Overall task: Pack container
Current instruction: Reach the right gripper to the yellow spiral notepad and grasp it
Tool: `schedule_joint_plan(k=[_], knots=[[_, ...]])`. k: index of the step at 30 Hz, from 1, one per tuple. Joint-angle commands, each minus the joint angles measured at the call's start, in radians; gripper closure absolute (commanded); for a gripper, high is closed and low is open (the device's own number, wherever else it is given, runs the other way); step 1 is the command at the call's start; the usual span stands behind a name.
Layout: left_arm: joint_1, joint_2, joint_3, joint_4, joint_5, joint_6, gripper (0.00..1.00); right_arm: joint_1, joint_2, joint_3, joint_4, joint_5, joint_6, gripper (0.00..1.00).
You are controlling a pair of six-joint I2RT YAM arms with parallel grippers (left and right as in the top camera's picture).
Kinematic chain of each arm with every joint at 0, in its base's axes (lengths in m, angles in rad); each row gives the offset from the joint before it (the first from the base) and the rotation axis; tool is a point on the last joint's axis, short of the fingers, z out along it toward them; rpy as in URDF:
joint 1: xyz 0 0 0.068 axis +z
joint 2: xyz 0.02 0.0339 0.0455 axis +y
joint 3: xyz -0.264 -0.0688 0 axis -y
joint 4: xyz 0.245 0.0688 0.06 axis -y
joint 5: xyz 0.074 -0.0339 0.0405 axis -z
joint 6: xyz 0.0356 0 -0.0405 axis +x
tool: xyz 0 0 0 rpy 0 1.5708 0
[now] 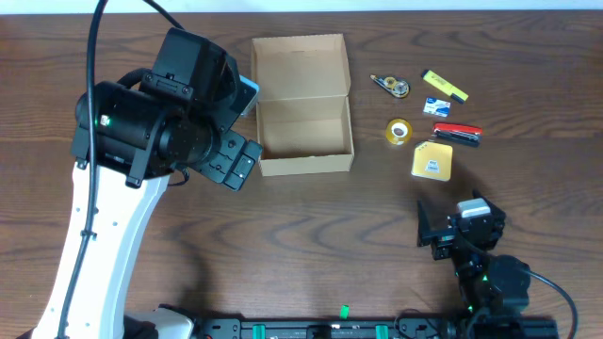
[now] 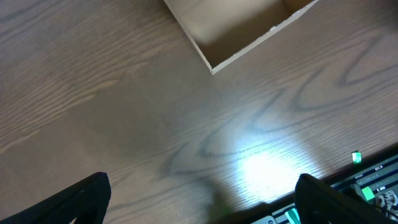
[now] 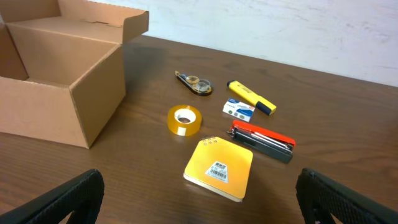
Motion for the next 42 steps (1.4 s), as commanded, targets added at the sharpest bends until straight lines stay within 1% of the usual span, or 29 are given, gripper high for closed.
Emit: schedule_joint_plan(k=[1,3,5,7,11,14,16,19,22,25,27,30,34,36,39,42], knots=[[0.001,-0.010,0.016,-0.005,0.007,0.007,0.05,-0.008,-0.006,-0.003,0.003,-0.060,-0.010,0.01],[0.001,-0.010,0.016,-0.005,0.007,0.007,0.05,-0.008,-0.006,-0.003,0.010,-0.152,0.008,0.01],[0.001,-0.010,0.016,-0.005,0.007,0.007,0.05,-0.008,-0.006,-0.003,0.035,-0.257,0.122,0.01],[0.001,-0.010,0.016,-0.005,0.007,0.007,0.05,-0.008,-0.006,-0.003,0.047,-0.336,0.303,0.01],[0.001,-0.010,0.016,-0.005,0.007,0.007,0.05,-0.008,-0.006,-0.003,0.043,-0.407,0.683,0.01],[0.001,-0.010,0.016,-0.005,0.007,0.007,0.05,-0.008,-0.006,-0.003,0.065,-0.314,0.815,0.01],[0.001,-0.010,0.016,-0.005,0.007,0.007,0.05,-0.008,-0.006,-0.003,0.097,-0.259,0.860,0.01],[0.001,-0.010,0.016,-0.005,0.007,0.007,0.05,-0.008,-0.001,-0.003,0.145,-0.216,0.769,0.01],[0.001,-0.010,0.016,-0.005,0.007,0.007,0.05,-0.008,0.042,0.000,0.145,-0.177,0.761,0.01],[0.001,-0.010,0.016,-0.005,0.007,0.007,0.05,-0.008,0.137,0.032,0.145,-0.130,0.758,0.01],[0.001,-0.010,0.016,-0.005,0.007,0.007,0.05,-0.010,0.213,0.071,0.145,-0.113,0.726,0.01],[0.001,-0.010,0.016,-0.005,0.007,0.007,0.05,-0.025,0.377,0.171,0.144,-0.114,0.665,0.01],[0.001,-0.010,0.016,-0.005,0.007,0.007,0.05,-0.039,0.663,0.364,0.128,-0.125,0.555,0.01],[0.001,-0.010,0.016,-0.005,0.007,0.007,0.05,-0.039,0.780,0.443,0.125,-0.148,0.501,0.01],[0.001,-0.010,0.016,-0.005,0.006,0.007,0.05,-0.039,0.933,0.534,0.108,-0.135,0.462,0.01],[0.001,-0.010,0.016,-0.005,0.000,0.007,0.05,-0.039,1.058,0.606,0.017,-0.084,0.455,0.01]])
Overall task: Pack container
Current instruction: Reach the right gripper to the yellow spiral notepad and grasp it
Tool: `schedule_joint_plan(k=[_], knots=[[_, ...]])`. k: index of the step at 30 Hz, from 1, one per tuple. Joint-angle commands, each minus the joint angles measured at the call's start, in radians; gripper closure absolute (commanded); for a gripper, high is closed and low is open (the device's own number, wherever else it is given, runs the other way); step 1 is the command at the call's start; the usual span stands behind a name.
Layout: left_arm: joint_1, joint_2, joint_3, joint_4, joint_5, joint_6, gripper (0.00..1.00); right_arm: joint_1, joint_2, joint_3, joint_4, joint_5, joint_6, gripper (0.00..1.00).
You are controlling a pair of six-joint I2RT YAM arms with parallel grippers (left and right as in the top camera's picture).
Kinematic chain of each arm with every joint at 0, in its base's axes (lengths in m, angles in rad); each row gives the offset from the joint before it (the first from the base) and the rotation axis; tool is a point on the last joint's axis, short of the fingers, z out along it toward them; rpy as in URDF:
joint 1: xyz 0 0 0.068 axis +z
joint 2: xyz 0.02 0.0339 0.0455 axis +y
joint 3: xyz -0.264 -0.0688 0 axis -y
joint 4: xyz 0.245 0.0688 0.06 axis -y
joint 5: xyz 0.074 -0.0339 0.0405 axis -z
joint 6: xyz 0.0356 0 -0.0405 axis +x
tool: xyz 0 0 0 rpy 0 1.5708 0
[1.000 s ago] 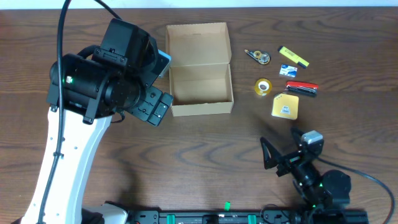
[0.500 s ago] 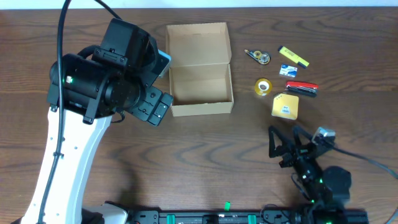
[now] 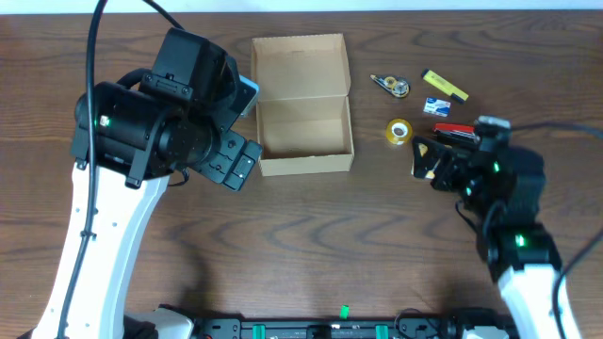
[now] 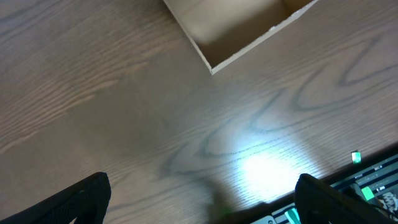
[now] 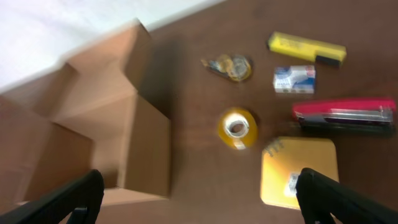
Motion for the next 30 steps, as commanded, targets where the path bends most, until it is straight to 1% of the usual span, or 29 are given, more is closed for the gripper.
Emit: schedule_joint_plan(k=[1,4,7,10,17,30], knots=[[0.001,-0.010,0.016,-0.006,0.000,0.007,0.05,-0.007,0.116,0.077,-0.078,0.069,-0.059,0.01],[0.001,-0.010,0.016,-0.006,0.000,0.007,0.05,-0.007,0.227,0.158,-0.187,0.169,-0.095,0.01],[0.001,-0.010,0.016,-0.006,0.000,0.007,0.05,-0.007,0.322,0.233,-0.278,0.274,-0.094,0.01],[0.001,-0.010,0.016,-0.006,0.000,0.007,0.05,-0.007,0.425,0.287,-0.317,0.296,-0.094,0.01],[0.001,-0.010,0.016,-0.006,0.000,0.007,0.05,-0.007,0.602,0.299,-0.283,0.330,-0.091,0.01],[0.001,-0.010,0.016,-0.006,0.000,0.007,0.05,0.025,0.784,0.298,-0.120,0.348,-0.121,0.01]])
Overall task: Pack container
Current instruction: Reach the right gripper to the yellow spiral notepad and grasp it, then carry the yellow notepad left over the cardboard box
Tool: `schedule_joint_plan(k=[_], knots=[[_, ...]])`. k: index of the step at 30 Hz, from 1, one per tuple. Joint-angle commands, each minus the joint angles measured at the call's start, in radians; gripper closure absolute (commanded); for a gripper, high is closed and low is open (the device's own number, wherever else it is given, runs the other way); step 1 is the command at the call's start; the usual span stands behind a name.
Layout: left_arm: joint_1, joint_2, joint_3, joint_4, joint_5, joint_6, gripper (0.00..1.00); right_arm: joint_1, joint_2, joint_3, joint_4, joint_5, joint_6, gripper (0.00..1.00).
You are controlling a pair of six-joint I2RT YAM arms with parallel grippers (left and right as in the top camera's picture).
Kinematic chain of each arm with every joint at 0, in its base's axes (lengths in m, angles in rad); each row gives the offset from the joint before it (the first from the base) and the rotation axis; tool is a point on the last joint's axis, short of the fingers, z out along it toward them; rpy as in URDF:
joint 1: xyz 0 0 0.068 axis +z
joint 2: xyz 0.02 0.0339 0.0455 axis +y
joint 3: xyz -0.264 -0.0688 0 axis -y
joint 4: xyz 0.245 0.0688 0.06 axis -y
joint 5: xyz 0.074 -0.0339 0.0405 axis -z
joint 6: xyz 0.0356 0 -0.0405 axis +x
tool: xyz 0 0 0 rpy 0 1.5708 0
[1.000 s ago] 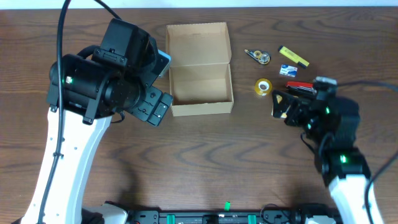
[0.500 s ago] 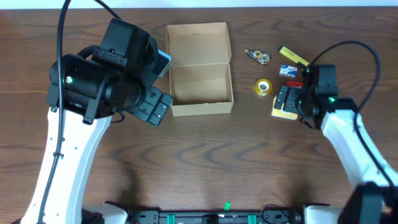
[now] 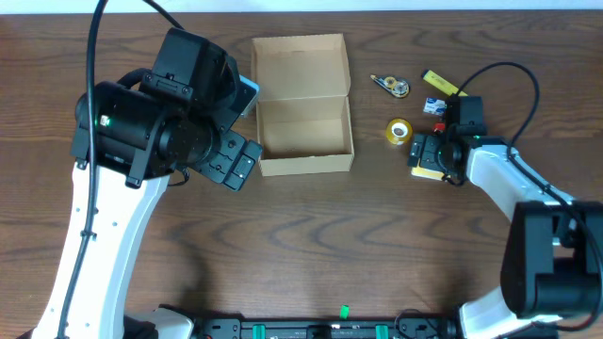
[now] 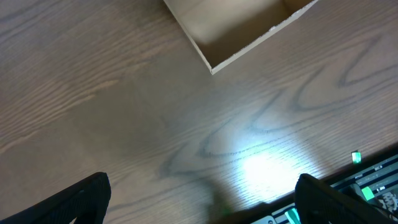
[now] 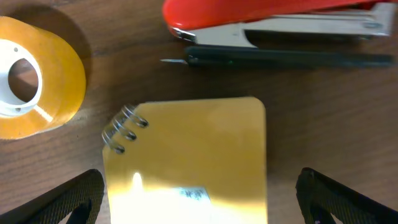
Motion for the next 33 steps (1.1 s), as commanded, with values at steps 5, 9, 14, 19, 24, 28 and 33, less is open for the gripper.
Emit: schedule_joint_plan(k=[5,9,14,19,24,28,33], knots=[[0.001,-0.010,0.016,-0.005,0.000,0.007,0.05,0.011,0.069,0.012,0.033,0.039,-0.032,0.01],[0.001,-0.010,0.016,-0.005,0.000,0.007,0.05,0.011,0.078,0.012,0.057,0.039,-0.068,0.01],[0.001,-0.010,0.016,-0.005,0.000,0.007,0.05,0.011,0.078,0.012,0.057,-0.006,-0.068,0.14],[0.001,-0.010,0.016,-0.005,0.000,0.007,0.05,0.012,0.078,0.012,0.057,-0.032,-0.068,0.34],[0.001,-0.010,0.016,-0.005,0.000,0.007,0.05,0.011,0.078,0.012,0.056,-0.032,-0.067,0.43],[0.001,-0.010,0.016,-0.005,0.000,0.007,0.05,0.011,0.074,0.040,0.013,-0.032,-0.068,0.47],[0.001,-0.010,0.016,-0.005,0.000,0.007,0.05,0.012,0.074,0.182,-0.146,-0.032,-0.103,0.53]])
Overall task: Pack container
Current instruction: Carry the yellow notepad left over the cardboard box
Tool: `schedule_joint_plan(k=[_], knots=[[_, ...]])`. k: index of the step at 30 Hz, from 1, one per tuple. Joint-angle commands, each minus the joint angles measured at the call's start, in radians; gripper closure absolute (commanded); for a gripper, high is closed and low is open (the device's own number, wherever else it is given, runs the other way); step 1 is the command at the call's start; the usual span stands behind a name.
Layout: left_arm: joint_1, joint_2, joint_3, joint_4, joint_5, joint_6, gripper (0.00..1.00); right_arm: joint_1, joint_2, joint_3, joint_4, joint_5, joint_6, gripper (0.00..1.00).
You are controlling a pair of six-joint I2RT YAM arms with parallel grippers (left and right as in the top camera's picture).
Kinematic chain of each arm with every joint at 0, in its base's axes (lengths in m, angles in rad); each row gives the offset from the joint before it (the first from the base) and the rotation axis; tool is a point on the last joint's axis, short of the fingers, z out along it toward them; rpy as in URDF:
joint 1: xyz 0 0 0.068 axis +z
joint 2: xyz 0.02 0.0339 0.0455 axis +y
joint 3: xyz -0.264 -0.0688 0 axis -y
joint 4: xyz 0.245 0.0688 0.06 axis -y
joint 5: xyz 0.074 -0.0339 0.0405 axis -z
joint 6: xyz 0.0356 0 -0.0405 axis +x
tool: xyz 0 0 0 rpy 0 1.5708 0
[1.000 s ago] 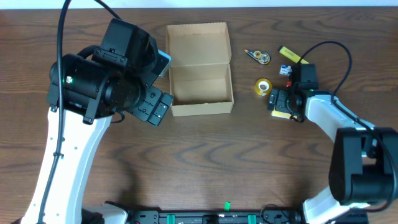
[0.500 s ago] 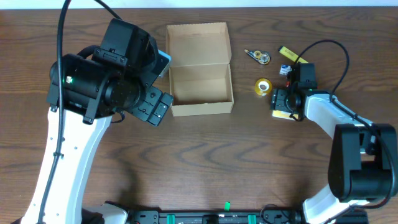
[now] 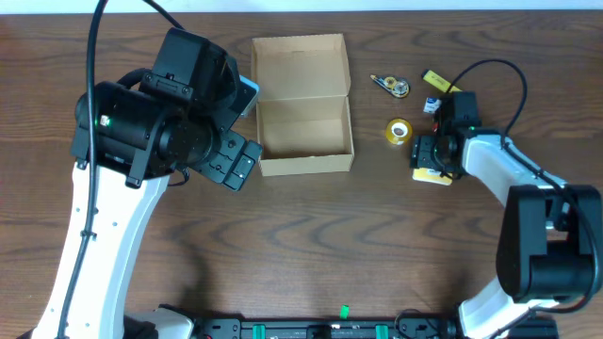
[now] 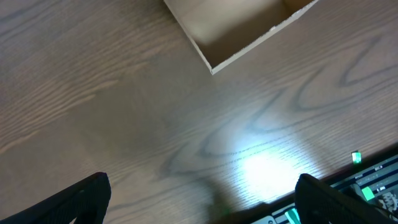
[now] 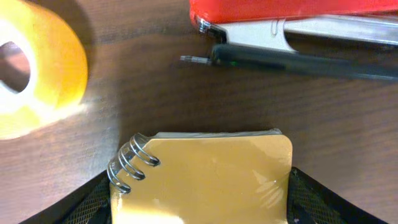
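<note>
An open cardboard box (image 3: 303,104) stands at the back middle of the table; its near corner (image 4: 242,25) shows in the left wrist view. The yellow spiral notebook (image 5: 205,180) lies on the table to the right of the box, with my right gripper (image 5: 202,199) down over it, a finger pressed against each side edge. From overhead the right gripper (image 3: 435,160) covers most of the notebook (image 3: 433,176). My left gripper (image 4: 199,199) hangs open above bare wood, left of the box.
A yellow tape roll (image 5: 37,74) sits just left of the notebook. A red stapler (image 5: 292,12) and a black pen (image 5: 298,62) lie just beyond it. Further back are a correction-tape dispenser (image 3: 391,86) and a yellow highlighter (image 3: 435,80).
My right gripper has come lower over the notebook and its fingers now press against both side edges. The left arm and the box are unchanged.
My right gripper started low at the near right edge of the table, looking towards the items. It was then above the items, then open just over the notebook, and now it is shut on the notebook. My left arm stayed still beside the box.
</note>
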Motion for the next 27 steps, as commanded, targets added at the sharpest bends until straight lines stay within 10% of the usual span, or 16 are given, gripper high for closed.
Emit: schedule_joint_plan(k=[1,14,27], knots=[[0.001,-0.010,0.016,-0.005,0.000,0.007,0.05,0.010,0.004,0.116,-0.063,-0.009,-0.045,0.54],[0.001,-0.010,0.016,-0.005,0.000,0.007,0.05,0.129,0.004,0.591,-0.298,-0.097,-0.138,0.69],[0.001,-0.010,0.016,-0.005,0.000,0.007,0.05,0.446,0.019,0.629,-0.211,-0.079,-0.082,0.71]])
